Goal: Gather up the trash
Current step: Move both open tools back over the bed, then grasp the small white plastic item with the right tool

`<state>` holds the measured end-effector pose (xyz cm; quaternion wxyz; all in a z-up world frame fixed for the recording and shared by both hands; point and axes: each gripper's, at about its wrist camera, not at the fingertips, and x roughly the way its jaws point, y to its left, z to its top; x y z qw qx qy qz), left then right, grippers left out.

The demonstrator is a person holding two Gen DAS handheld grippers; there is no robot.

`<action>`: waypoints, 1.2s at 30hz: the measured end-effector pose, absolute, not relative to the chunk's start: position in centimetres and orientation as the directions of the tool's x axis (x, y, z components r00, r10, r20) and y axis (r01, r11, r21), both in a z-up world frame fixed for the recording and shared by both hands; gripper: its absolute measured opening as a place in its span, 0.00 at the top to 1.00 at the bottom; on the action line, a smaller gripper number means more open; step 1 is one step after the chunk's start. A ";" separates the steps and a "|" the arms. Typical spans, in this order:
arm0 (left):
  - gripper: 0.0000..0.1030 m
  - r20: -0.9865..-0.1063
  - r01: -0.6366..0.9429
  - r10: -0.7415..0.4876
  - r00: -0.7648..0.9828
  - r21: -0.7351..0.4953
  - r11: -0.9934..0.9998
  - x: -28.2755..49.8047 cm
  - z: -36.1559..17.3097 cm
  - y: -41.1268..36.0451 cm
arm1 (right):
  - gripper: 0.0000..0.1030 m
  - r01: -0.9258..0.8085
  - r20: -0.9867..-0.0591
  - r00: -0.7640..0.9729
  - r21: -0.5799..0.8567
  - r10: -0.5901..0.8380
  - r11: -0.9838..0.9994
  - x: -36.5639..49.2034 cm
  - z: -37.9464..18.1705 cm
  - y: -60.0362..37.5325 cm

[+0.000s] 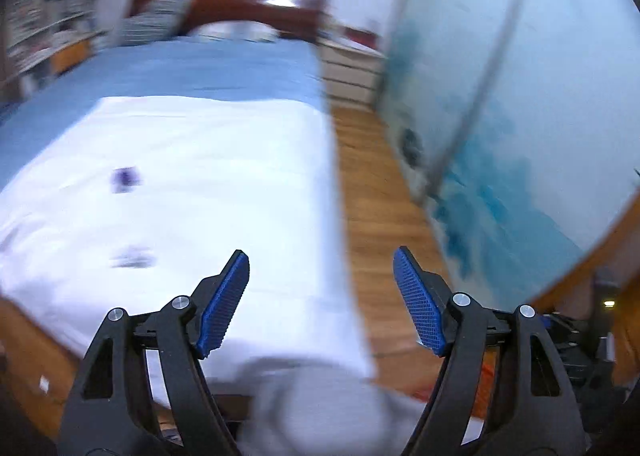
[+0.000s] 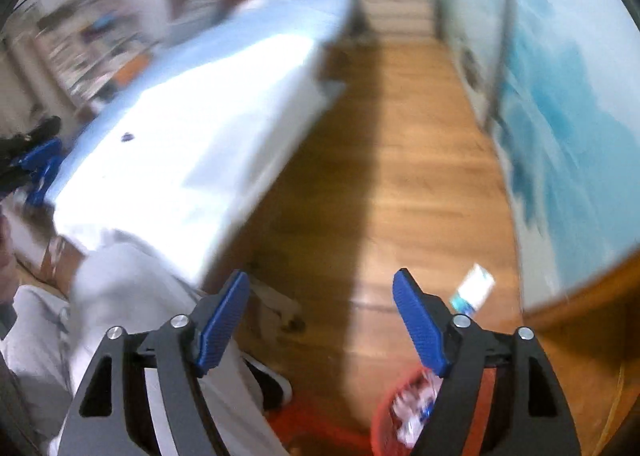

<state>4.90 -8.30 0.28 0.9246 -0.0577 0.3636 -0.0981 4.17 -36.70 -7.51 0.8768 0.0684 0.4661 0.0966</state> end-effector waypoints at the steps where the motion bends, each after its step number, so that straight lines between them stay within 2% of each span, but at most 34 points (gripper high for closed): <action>1: 0.28 -0.658 0.096 -0.184 0.730 -0.168 0.981 4.6 0.0 -6.4 | 0.27 -0.141 -0.791 0.556 0.212 0.255 0.967 5.0 -6.9 -34.7; 5: 0.28 -0.659 -0.054 -0.080 0.748 -0.181 0.982 3.6 -1.8 -1.1 | 0.27 -0.238 -0.754 0.572 0.223 0.321 0.946 7.3 -5.0 -27.8; 7: 0.28 -0.650 -0.104 -0.093 0.755 -0.259 0.960 3.3 -1.9 1.1 | 0.27 -0.272 -0.741 0.572 0.234 0.353 0.933 8.5 -4.2 -24.6; 15: 0.27 -0.598 -0.213 -0.058 0.800 -0.373 0.903 2.1 -1.9 7.0 | 0.24 -0.420 -0.700 0.567 0.207 0.434 0.883 13.4 -3.0 -10.4; 24: 0.27 -0.574 -0.264 -0.047 0.817 -0.445 0.855 0.7 -2.2 10.4 | 0.24 -0.497 -0.719 0.511 0.199 0.470 0.845 18.9 -6.2 0.0; 29: 0.27 -0.582 -0.282 -0.040 0.812 -0.451 0.847 0.7 -2.5 11.4 | 0.26 -0.516 -0.756 0.523 0.088 0.395 0.852 21.8 -9.1 4.2; 31: 0.27 -0.593 -0.299 -0.016 0.805 -0.430 0.852 0.9 -2.6 11.7 | 0.44 -0.514 -0.811 0.466 0.079 0.355 0.854 23.1 -11.1 5.3; 32: 0.27 -0.597 -0.303 -0.009 0.802 -0.420 0.856 1.0 -2.7 11.8 | 0.61 -0.511 -0.831 0.439 0.081 0.341 0.856 23.3 -11.9 5.6; 33: 0.27 -0.603 -0.306 -0.001 0.798 -0.407 0.861 1.4 -2.7 12.0 | 0.62 -0.515 -0.826 0.441 0.086 0.350 0.853 23.3 -11.7 5.6; 34: 0.27 -0.607 -0.308 0.003 0.794 -0.398 0.864 1.6 -2.8 12.1 | 0.67 -0.524 -0.819 0.441 0.096 0.367 0.846 23.2 -11.5 5.4; 35: 0.27 -0.616 -0.308 0.008 0.787 -0.382 0.871 2.2 -2.8 12.3 | 0.75 -0.543 -0.813 0.432 0.111 0.390 0.832 22.8 -11.2 5.3; 36: 0.27 -0.621 -0.308 0.010 0.783 -0.375 0.874 2.5 -2.9 12.4 | 0.78 -0.546 -0.809 0.430 0.121 0.401 0.829 22.8 -11.2 5.1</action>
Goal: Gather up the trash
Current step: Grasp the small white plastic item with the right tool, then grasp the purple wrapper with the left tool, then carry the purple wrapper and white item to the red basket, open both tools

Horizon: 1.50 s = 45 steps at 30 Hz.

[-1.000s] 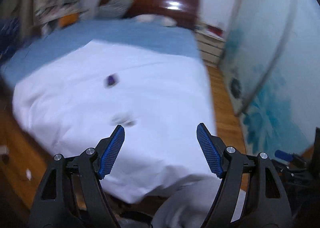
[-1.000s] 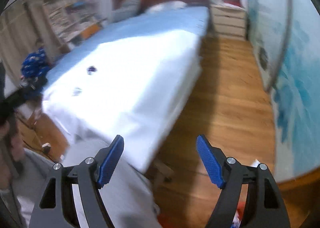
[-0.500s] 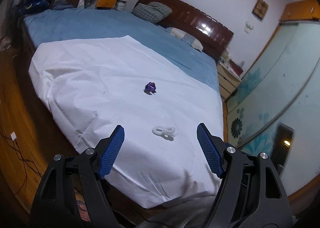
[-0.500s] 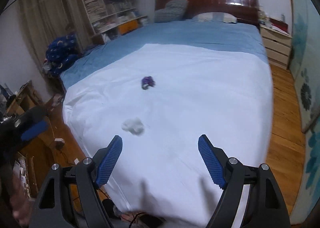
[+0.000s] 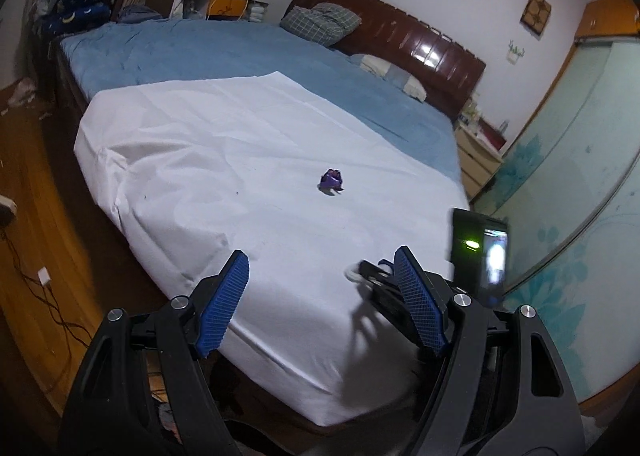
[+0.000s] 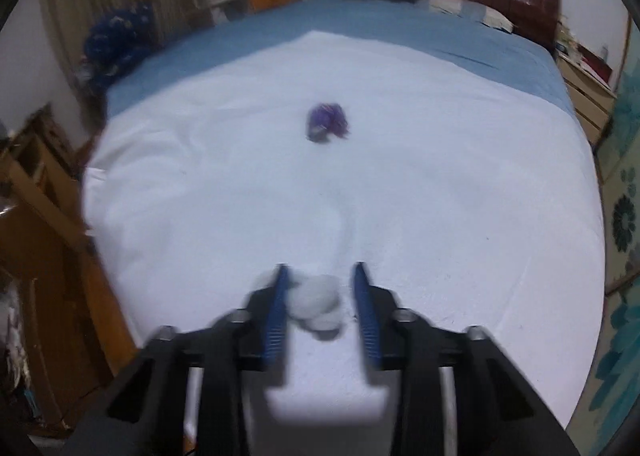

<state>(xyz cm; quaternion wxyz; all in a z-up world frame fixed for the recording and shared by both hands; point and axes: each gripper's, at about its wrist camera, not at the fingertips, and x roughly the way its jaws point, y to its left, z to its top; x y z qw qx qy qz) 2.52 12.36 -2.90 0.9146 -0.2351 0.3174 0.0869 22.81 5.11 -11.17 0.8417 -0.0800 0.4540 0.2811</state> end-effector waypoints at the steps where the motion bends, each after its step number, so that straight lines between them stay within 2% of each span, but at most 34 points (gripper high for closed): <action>1: 0.27 -0.626 -0.307 0.010 0.780 -0.369 0.877 3.1 -3.0 12.6 | 0.78 -0.537 -0.796 0.437 0.142 0.418 0.832 22.8 -10.8 4.5; 5: 0.27 -0.641 -0.302 -0.005 0.767 -0.368 0.879 5.6 -3.2 13.5 | 0.78 -0.448 -0.691 0.510 0.295 0.512 0.844 23.0 -8.4 -0.8; 8: 0.27 -0.655 -0.283 -0.010 0.756 -0.341 0.897 8.7 -3.4 13.8 | 0.78 -0.343 -0.637 0.562 0.401 0.528 0.850 22.7 -7.7 -6.2; 13: 0.23 -0.690 -0.249 -0.003 0.724 -0.265 0.932 15.8 -4.8 13.4 | 0.78 -0.222 -0.642 0.530 0.526 0.554 0.821 22.1 -9.3 -11.0; 20: 0.23 -0.758 -0.219 -0.025 0.652 -0.219 0.951 25.8 -9.3 12.4 | 0.78 -0.227 -0.671 0.487 0.520 0.558 0.823 22.7 -10.5 -10.8; 22: 0.23 -0.778 -0.247 0.045 0.627 -0.144 0.958 27.8 -10.5 12.2 | 0.78 -0.235 -0.673 0.481 0.519 0.562 0.822 22.9 -10.6 -10.1; 24: 0.23 -0.784 -0.254 0.056 0.619 -0.132 0.958 28.9 -11.3 12.1 | 0.78 -0.237 -0.676 0.471 0.522 0.567 0.820 23.2 -10.9 -9.7; 25: 0.28 -0.797 -0.268 0.039 0.603 -0.157 0.951 29.5 -12.1 12.4 | 0.78 -0.236 -0.678 0.468 0.523 0.567 0.819 23.3 -11.0 -9.7; 26: 0.38 -0.813 -0.282 0.018 0.582 -0.181 0.942 29.9 -12.7 12.6 | 0.78 -0.234 -0.678 0.466 0.525 0.568 0.818 23.4 -11.1 -9.7; 27: 0.72 -0.826 -0.289 0.005 0.564 -0.192 0.938 30.0 -13.1 12.7 | 0.78 -0.232 -0.678 0.466 0.526 0.568 0.818 23.4 -11.1 -9.8; 28: 0.76 -0.837 -0.294 0.000 0.547 -0.192 0.936 30.0 -13.4 12.7 | 0.78 -0.231 -0.676 0.467 0.529 0.570 0.817 23.7 -11.2 -10.0; 33: 0.81 -0.813 -0.236 -0.015 0.582 -0.187 0.954 27.0 -11.4 11.2 | 0.78 -0.217 -0.655 0.492 0.546 0.574 0.809 23.3 -10.8 -11.2; 39: 0.81 -0.730 -0.156 -0.039 0.682 -0.197 0.968 18.0 -4.6 6.2 | 0.78 -0.252 -0.631 0.549 0.500 0.548 0.829 19.8 -8.5 -14.5; 45: 0.81 -0.639 0.043 -0.167 0.750 -0.205 0.978 9.0 0.8 -5.3 | 0.78 -0.219 -0.597 0.636 0.469 0.489 0.856 14.1 -3.8 -26.8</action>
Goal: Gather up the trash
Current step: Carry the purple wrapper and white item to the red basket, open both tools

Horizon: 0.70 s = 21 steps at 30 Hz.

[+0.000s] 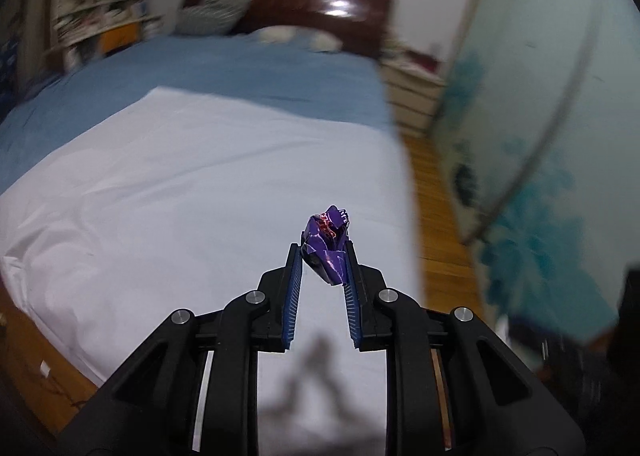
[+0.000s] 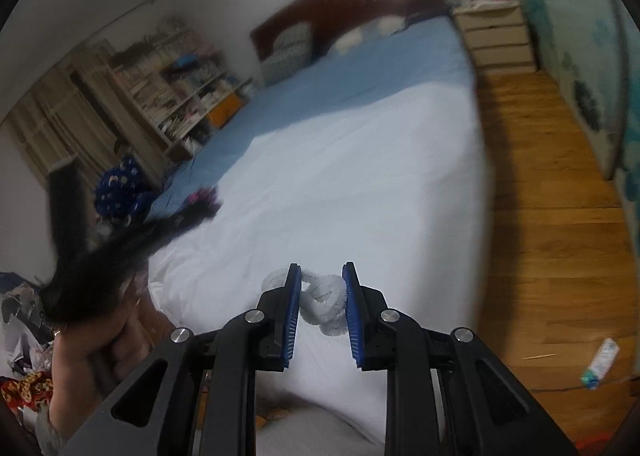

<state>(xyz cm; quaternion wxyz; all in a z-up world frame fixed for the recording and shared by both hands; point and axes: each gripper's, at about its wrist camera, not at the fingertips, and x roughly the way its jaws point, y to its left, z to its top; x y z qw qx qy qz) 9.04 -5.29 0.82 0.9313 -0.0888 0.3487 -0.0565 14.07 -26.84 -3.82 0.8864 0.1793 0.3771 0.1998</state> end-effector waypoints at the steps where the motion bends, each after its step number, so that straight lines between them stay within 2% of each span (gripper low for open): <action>1: 0.81 -0.627 0.091 -0.208 0.751 -0.214 0.973 7.6 1.6 -7.7 | 0.78 -0.206 -0.597 0.651 0.455 0.469 0.866 13.2 -3.1 -29.1; 6: 0.81 -0.613 0.331 -0.413 0.673 -0.250 0.910 3.8 3.9 -19.3 | 0.77 -0.046 -0.642 0.720 0.333 0.262 0.942 6.3 -0.6 -43.9; 10: 0.80 -0.671 0.529 -0.566 0.479 -0.293 0.796 2.0 2.5 -30.1 | 0.76 0.131 -0.743 0.658 0.273 0.122 0.953 0.6 -3.2 -53.1; 13: 0.80 -0.767 0.635 -0.563 0.309 -0.275 0.722 0.3 -1.0 -37.7 | 0.76 0.263 -0.834 0.548 0.241 0.061 0.934 -4.2 -8.0 -58.5; 15: 0.80 -0.812 0.684 -0.557 0.176 -0.306 0.663 -0.8 -3.8 -41.5 | 0.76 0.351 -0.894 0.443 0.244 0.069 0.904 -7.8 -12.5 -61.3; 17: 0.80 -0.864 0.731 -0.502 0.046 -0.313 0.607 -2.8 -7.2 -45.3 | 0.76 0.406 -0.922 0.381 0.239 0.074 0.882 -10.2 -15.5 -62.5; 21: 0.80 -0.912 0.779 -0.397 -0.108 -0.326 0.536 -5.9 -12.0 -49.5 | 0.76 0.495 -0.957 0.261 0.242 0.122 0.835 -14.6 -21.5 -63.8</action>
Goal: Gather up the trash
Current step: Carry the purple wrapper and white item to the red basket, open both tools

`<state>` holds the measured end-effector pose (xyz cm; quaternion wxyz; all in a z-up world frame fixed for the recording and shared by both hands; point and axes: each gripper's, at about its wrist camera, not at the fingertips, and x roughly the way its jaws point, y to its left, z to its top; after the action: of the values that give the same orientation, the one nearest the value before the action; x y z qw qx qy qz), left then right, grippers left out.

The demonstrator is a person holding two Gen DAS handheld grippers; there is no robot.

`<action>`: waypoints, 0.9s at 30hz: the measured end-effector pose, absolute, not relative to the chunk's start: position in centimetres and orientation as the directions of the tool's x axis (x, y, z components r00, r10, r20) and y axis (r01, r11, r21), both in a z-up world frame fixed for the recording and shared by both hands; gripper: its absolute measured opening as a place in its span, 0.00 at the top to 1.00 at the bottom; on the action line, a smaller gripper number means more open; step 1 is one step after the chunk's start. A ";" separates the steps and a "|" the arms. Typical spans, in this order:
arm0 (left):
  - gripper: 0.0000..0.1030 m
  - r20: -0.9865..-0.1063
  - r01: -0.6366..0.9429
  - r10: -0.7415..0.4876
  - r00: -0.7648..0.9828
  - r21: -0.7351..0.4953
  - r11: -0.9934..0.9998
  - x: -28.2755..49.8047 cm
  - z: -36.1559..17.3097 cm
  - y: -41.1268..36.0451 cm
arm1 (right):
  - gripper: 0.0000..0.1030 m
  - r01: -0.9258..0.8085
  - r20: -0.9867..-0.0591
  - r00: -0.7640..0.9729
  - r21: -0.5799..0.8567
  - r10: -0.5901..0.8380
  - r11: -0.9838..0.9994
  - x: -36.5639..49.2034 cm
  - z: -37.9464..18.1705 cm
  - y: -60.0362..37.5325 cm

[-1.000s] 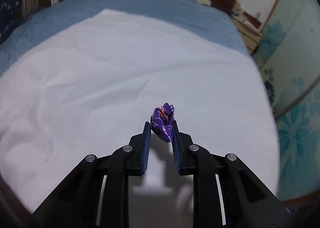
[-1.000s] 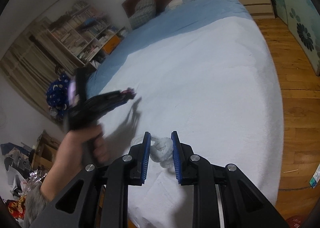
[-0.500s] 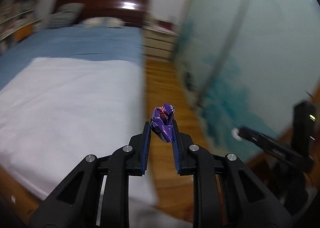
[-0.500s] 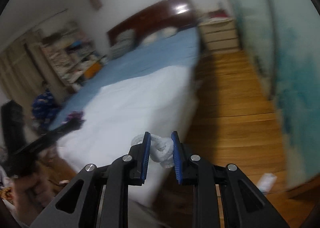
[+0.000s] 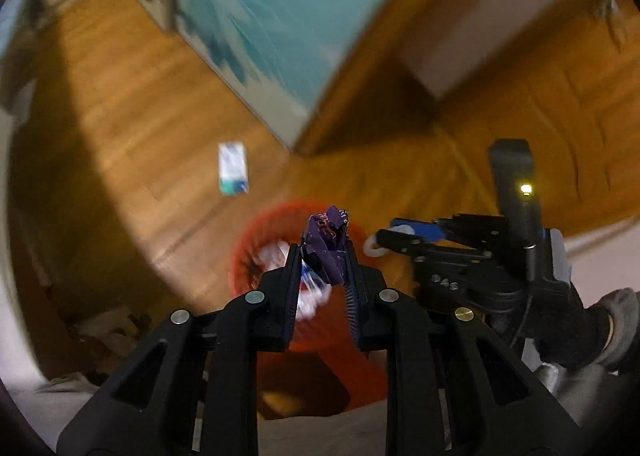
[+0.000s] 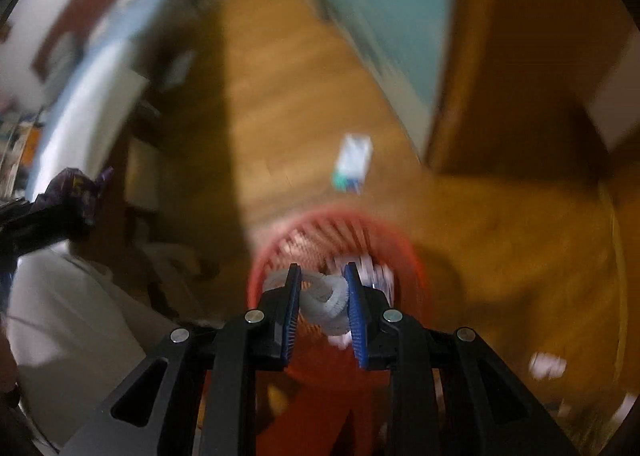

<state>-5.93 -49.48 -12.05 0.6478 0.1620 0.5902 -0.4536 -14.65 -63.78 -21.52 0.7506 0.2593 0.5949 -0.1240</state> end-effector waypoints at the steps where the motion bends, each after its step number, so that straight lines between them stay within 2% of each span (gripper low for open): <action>1: 0.80 -0.920 0.786 -0.367 -0.137 -0.326 0.525 -6.5 -13.1 -50.2 | 0.76 0.502 -0.959 0.246 0.251 0.141 0.827 -15.3 -22.6 -63.7; 4: 0.80 -0.934 0.782 -0.312 -0.173 -0.323 0.533 -7.5 -14.8 -50.5 | 0.76 0.514 -0.959 0.222 0.271 0.179 0.814 -15.9 -24.4 -63.2; 8: 0.80 -0.943 0.778 -0.290 -0.163 -0.304 0.551 -6.0 -14.5 -50.8 | 0.76 0.524 -0.959 0.205 0.277 0.197 0.805 -16.2 -25.9 -62.3; 17: 0.79 -0.953 0.781 -0.265 -0.148 -0.278 0.560 -6.6 -14.7 -51.6 | 0.76 0.503 -0.960 0.225 0.260 0.166 0.824 -15.0 -25.1 -61.9; 18: 0.76 -0.955 0.782 -0.260 -0.144 -0.271 0.562 -6.6 -14.7 -51.6 | 0.74 0.505 -0.962 0.224 0.254 0.159 0.825 -15.0 -25.0 -61.8; 19: 0.66 -0.958 0.780 -0.252 -0.135 -0.260 0.569 -6.5 -14.8 -51.7 | 0.69 0.514 -0.964 0.222 0.245 0.148 0.822 -15.1 -24.8 -61.9; 20: 0.59 -0.960 0.779 -0.248 -0.128 -0.252 0.574 -6.4 -14.9 -51.6 | 0.53 0.522 -0.966 0.222 0.232 0.131 0.821 -15.2 -24.5 -61.9; 21: 0.45 -0.962 0.779 -0.248 -0.116 -0.243 0.578 -6.4 -14.7 -51.6 | 0.40 0.525 -0.968 0.223 0.222 0.119 0.822 -15.3 -24.3 -61.9; 22: 0.38 -0.961 0.780 -0.256 -0.106 -0.240 0.578 -6.4 -14.5 -51.5 | 0.37 0.528 -0.970 0.223 0.207 0.101 0.824 -15.4 -24.0 -61.9; 25: 0.38 -0.959 0.781 -0.274 -0.080 -0.231 0.580 -6.2 -13.8 -51.3 | 0.38 0.532 -0.972 0.226 0.176 0.062 0.828 -15.2 -23.2 -62.0; 27: 0.37 -0.958 0.782 -0.283 -0.047 -0.212 0.587 -5.9 -13.1 -50.9 | 0.36 0.509 -0.970 0.241 0.098 -0.033 0.855 -14.6 -21.6 -61.7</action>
<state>-5.86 -50.85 -13.06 0.6581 0.2076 0.6002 -0.4044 -14.60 -61.67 -21.58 0.7615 0.2017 0.5897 -0.1778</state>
